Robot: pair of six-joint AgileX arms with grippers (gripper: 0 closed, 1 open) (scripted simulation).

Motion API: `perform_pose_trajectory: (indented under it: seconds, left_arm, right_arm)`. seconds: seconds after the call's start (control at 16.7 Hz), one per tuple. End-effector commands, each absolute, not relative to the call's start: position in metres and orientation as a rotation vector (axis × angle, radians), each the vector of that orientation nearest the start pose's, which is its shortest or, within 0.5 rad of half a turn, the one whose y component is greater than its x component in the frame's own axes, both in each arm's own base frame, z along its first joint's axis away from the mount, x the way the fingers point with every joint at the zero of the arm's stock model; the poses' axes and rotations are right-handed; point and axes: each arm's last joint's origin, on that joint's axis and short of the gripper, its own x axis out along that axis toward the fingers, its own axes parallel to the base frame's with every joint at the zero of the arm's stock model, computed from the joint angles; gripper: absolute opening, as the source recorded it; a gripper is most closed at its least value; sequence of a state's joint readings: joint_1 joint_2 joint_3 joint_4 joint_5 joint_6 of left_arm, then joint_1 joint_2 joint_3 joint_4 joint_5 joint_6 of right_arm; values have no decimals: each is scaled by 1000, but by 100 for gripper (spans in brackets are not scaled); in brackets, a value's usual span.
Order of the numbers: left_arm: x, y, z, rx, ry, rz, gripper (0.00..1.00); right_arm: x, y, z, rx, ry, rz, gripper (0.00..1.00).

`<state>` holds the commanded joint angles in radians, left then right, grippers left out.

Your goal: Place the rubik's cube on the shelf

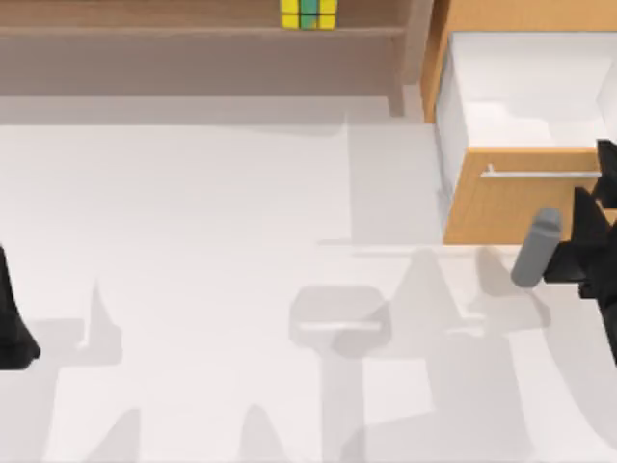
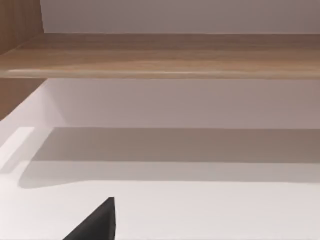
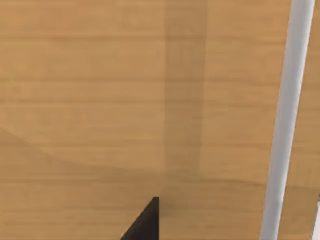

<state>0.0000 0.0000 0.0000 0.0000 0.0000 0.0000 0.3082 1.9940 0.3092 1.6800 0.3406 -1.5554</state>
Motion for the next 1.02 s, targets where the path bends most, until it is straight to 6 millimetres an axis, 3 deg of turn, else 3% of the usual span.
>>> perform_pose_trajectory:
  seconds: [0.42,1.02]
  left_arm:
    - [106,-1,160,0,0,0,100]
    - [106,-1,160,0,0,0,100]
  right_arm:
    - [253,71,89,-1571,8,-8,2]
    - [253,71,88,-1569,11,-3,0]
